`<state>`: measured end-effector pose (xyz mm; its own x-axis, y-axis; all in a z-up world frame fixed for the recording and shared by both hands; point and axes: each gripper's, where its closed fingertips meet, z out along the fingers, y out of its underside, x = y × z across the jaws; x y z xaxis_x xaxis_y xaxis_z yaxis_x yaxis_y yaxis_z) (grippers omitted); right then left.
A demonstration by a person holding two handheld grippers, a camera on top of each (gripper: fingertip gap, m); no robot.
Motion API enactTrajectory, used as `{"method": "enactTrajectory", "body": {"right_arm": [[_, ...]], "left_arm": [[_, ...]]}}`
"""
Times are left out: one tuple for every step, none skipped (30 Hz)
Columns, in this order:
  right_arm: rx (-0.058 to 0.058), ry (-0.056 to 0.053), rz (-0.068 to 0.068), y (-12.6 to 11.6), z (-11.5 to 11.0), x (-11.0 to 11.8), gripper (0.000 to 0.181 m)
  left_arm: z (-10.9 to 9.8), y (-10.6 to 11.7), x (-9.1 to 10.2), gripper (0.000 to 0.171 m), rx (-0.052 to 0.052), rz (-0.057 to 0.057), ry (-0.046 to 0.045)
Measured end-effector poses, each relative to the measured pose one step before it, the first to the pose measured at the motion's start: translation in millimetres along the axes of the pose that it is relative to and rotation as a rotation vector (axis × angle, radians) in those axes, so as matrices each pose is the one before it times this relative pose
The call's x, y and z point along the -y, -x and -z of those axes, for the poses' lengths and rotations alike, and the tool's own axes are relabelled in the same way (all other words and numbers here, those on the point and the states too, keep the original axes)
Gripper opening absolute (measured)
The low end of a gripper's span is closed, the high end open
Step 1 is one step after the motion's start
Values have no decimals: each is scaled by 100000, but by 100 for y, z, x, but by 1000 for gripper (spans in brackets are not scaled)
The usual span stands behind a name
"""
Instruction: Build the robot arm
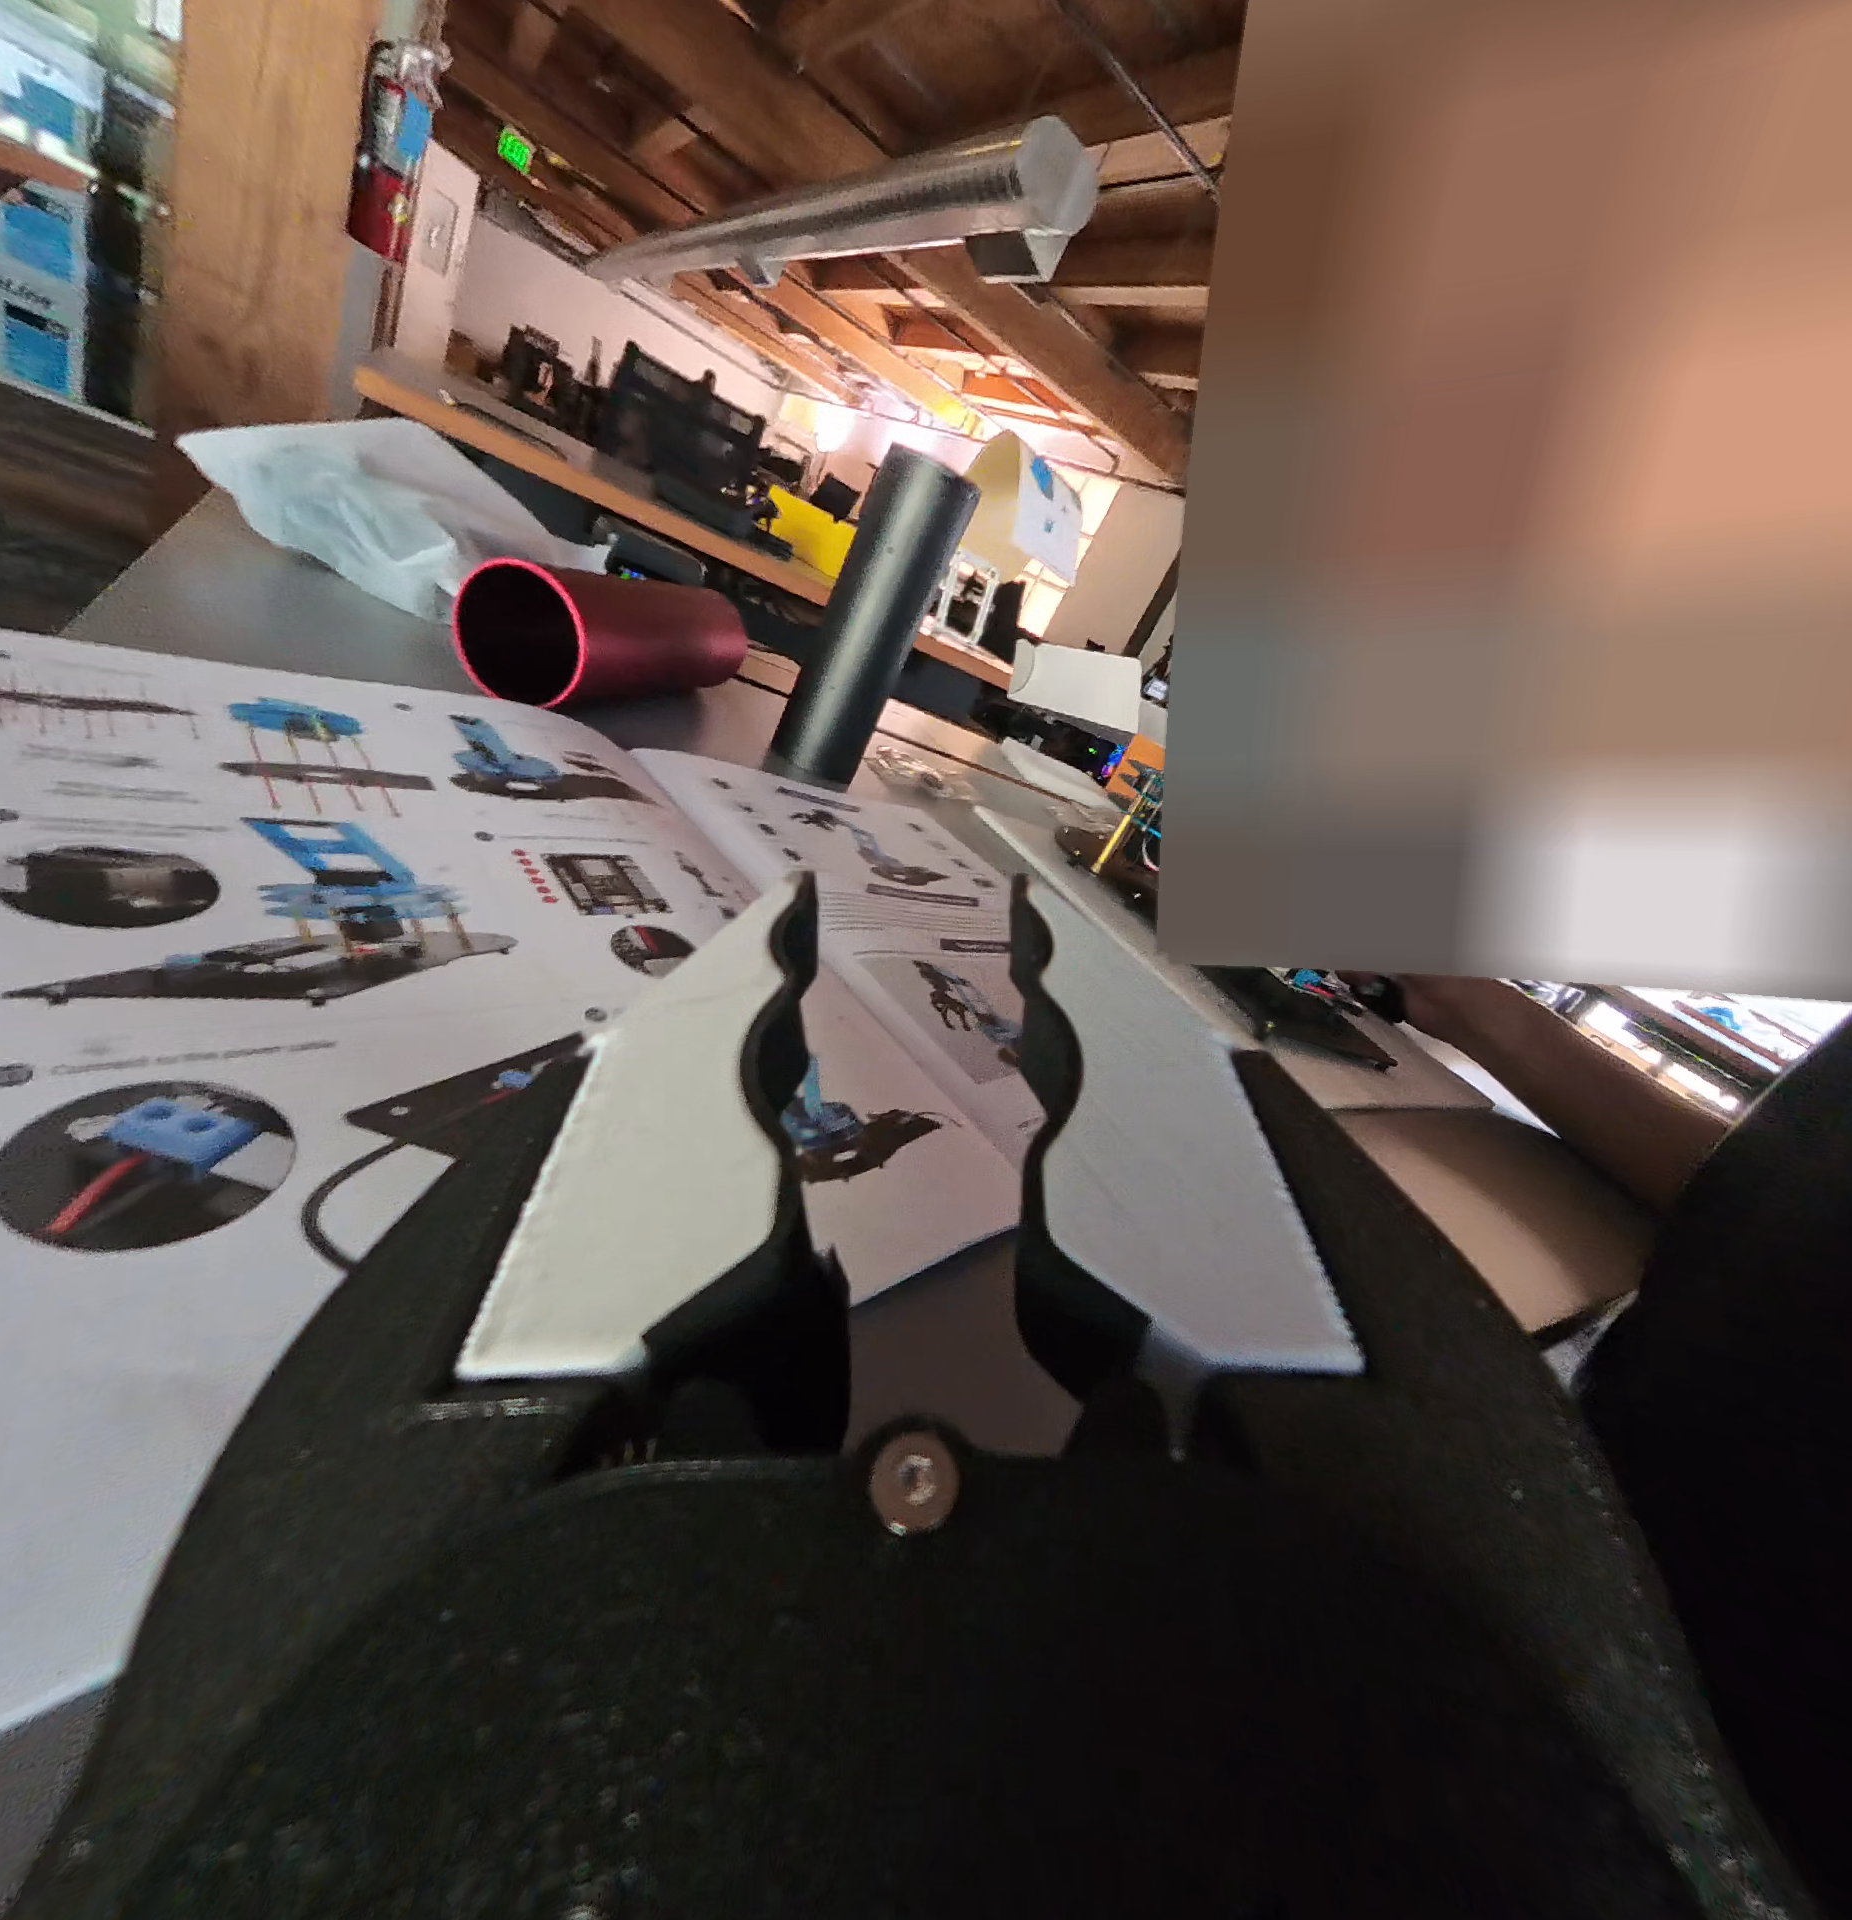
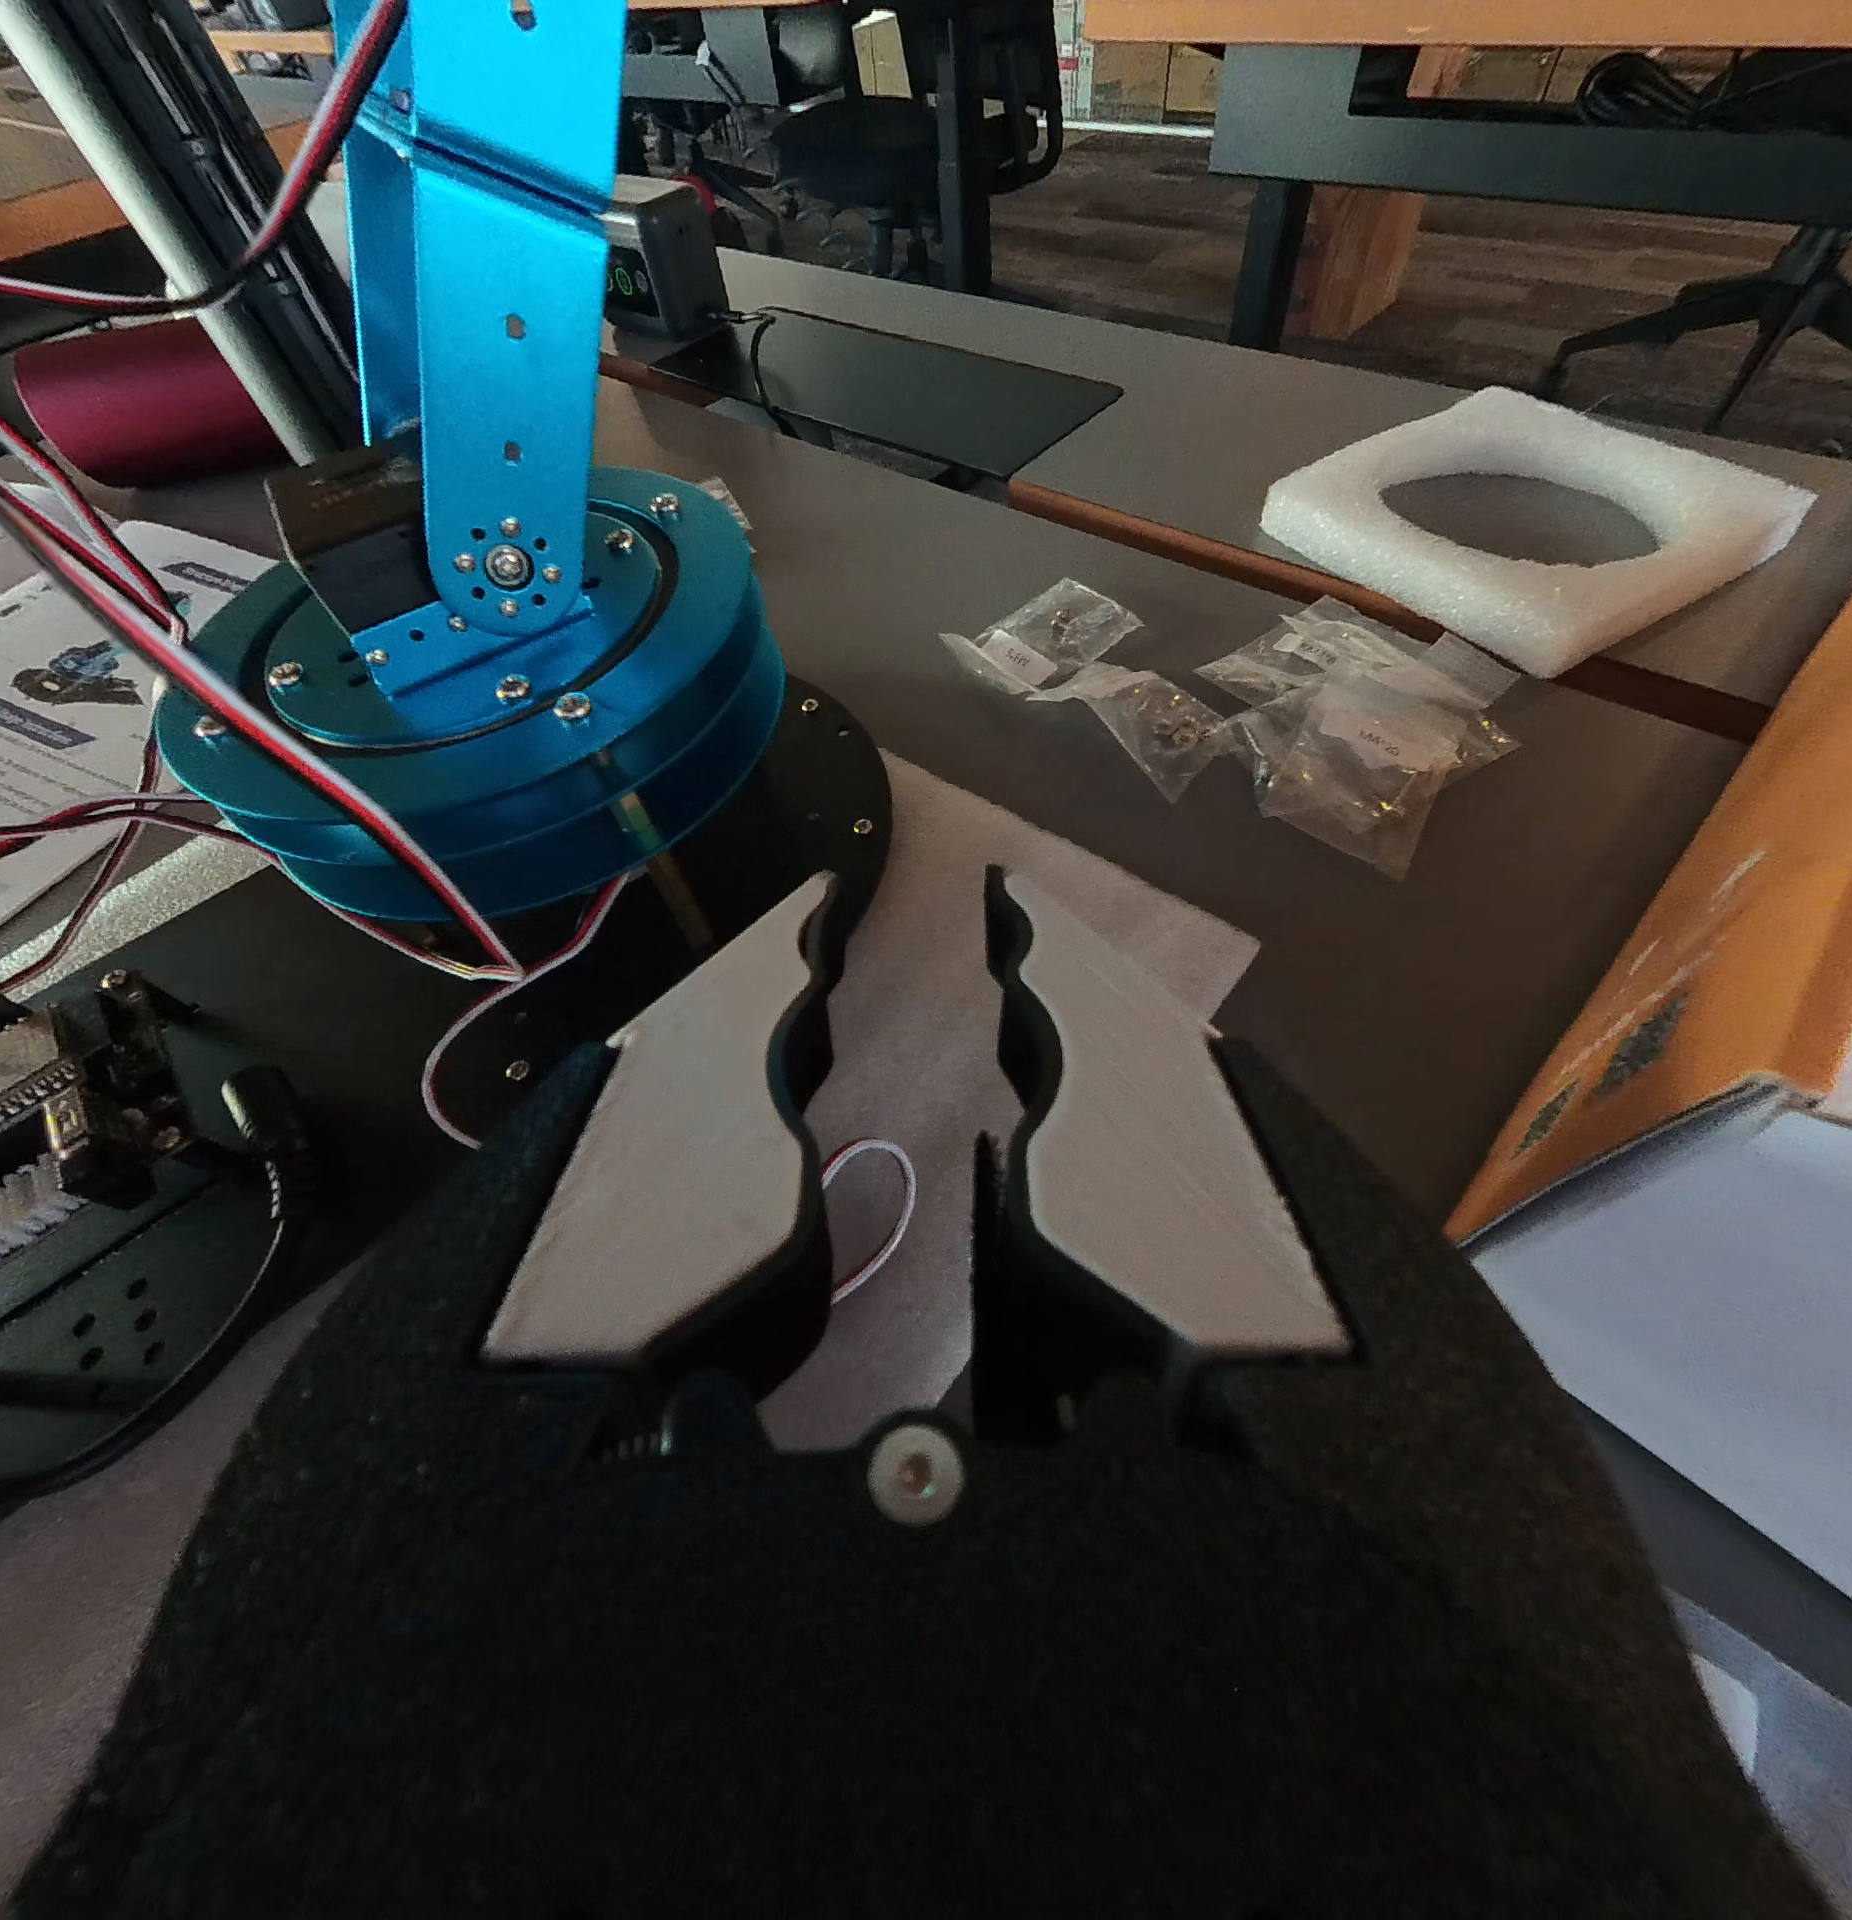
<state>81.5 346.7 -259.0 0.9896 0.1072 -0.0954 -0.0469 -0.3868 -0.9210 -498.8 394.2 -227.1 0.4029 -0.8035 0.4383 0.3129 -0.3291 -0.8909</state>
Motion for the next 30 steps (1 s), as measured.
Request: {"method": "enactTrajectory", "body": {"right_arm": [[68, -31, 440, 71, 8, 2, 25], [108, -51, 249, 49, 3, 10, 25], [221, -82, 89, 66, 7, 2, 25], [362, -38, -5, 62, 5, 1, 25], [235, -48, -34, 47, 8, 12, 25], [103, -95, 22, 34, 0, 9, 25], [154, -9, 50, 28, -2, 1, 25], [167, 144, -27, 22, -12, -22, 25], [64, 161, -87, -9, -17, -19, 25], [121, 159, -98, 9, -19, -19, 25], [190, 148, -128, 11, -18, -17, 25], [145, 77, -140, 7, -14, -11, 25], [-25, 6, -132, -14, 4, 0, 25], [-26, -51, -91, -16, 9, 4, 25], [42, -6, -57, -1, -8, 5, 25], [51, 104, -37, -2, -4, -19, 25], [-22, 110, 11, 2, -16, -17, 25], [-23, 74, 55, 2, -5, -7, 25], [-48, 60, 20, 1, -6, -5, 25], [-11, 83, -43, -11, -6, -16, 25], [6, 103, -82, -7, -13, -15, 25], [-57, 54, -85, -13, -4, -3, 25], [-59, -70, -53, -13, 6, 6, 25], [-2, -96, -68, -12, 18, 16, 25], [98, -40, -101, 1, 6, -7, 25], [86, 20, -106, -2, -5, 2, 25], [32, 70, -68, -2, -3, -5, 25], [36, 76, 44, 10, -9, -16, 25], [8, 98, 110, 12, -5, -11, 25], [58, 136, 147, 24, -17, -22, 25]], "left_arm": [[-3, -162, 254, 36, -858, -1081, -1260], [33, -36, 358, 36, 339, -2130, -2165], [-12, 4, 209, 36, 784, -2187, -1411], [-140, -63, -143, 36, 165, -1238, 797], [-217, -70, -341, 36, 32, -618, 2269], [-172, -101, -265, 36, -57, -1208, 1920], [-112, -93, -211, 36, 142, -1792, 1359], [-108, -38, -231, 36, 805, -1979, 1503], [-153, -17, -303, 36, 1043, -2056, 1920], [-162, -60, -303, 36, 1014, -2107, 1908], [-148, -37, -236, 36, 1049, -1926, 1530], [-118, -56, -169, 35, 719, -1495, 1102], [-76, -14, -120, 35, 541, -890, 785], [-43, 11, -68, 35, 203, -126, 510], [-31, 46, -12, 35, -46, 619, 261], [2, 43, 17, 35, -276, 1009, 22], [8, 33, 42, 35, -418, 937, -214], [20, -4, 42, 35, -400, 612, -258], [6, -7, 8, 35, -134, 132, -86], [-14, -17, -23, 35, 131, -349, 115], [-19, -7, -43, 35, 232, -556, 225], [-12, -24, -38, 35, 138, -437, 198], [-11, -5, -5, 35, 7, -100, 82], [4, 3, 2, 34, -68, 238, -34], [4, 3, 14, 34, -118, 331, -91], [10, 7, 19, 34, -75, 196, -76], [-4, -7, -3, 34, 40, -8, -8], [-4, 0, -14, 34, 126, -132, 44], [-8, 10, -14, 34, 156, -96, 63], [-3, 5, -4, 34, 109, 42, 85]]}}
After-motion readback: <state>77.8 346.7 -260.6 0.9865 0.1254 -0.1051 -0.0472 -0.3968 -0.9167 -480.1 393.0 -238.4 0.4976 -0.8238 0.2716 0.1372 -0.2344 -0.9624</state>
